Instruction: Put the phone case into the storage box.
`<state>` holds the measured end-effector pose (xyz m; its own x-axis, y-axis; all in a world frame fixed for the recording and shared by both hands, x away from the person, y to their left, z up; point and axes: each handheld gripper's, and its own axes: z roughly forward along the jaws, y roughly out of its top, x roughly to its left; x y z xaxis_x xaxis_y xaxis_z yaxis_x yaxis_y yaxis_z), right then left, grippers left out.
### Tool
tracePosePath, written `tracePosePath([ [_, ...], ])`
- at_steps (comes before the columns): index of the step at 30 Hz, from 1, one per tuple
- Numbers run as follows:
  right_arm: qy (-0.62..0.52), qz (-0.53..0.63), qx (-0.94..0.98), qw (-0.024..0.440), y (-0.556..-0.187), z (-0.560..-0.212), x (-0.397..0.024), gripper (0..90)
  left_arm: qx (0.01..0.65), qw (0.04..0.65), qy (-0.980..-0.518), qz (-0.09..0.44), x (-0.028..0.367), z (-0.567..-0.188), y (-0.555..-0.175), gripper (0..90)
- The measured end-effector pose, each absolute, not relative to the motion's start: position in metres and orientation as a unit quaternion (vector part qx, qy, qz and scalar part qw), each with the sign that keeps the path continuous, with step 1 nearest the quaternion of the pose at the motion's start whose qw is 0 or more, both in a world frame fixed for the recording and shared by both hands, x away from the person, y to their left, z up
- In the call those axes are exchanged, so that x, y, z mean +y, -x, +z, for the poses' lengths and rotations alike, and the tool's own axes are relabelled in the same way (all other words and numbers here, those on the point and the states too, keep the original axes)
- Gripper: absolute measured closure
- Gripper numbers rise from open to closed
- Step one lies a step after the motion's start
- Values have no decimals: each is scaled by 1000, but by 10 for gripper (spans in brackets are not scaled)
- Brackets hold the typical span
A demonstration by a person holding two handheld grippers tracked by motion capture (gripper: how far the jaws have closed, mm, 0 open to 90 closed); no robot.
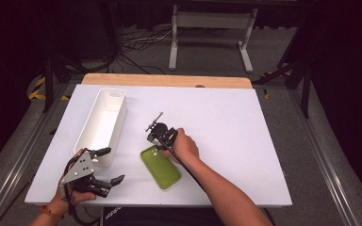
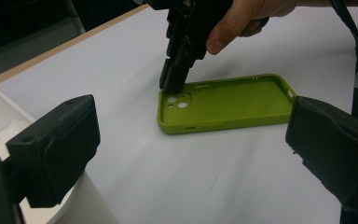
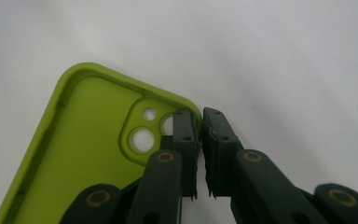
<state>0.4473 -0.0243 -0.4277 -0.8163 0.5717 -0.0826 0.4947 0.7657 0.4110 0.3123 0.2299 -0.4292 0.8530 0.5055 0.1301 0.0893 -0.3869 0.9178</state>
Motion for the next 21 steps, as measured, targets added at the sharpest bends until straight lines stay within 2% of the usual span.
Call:
tracePosePath([
  [8,-278,204,933,101,-441,-428,-25,851,189,527,-804,200,231,-429,-312,38],
  [21,-282,283,903,158,-418,-400,-51,861,212,549,-789,178,225,-416,-315,47],
])
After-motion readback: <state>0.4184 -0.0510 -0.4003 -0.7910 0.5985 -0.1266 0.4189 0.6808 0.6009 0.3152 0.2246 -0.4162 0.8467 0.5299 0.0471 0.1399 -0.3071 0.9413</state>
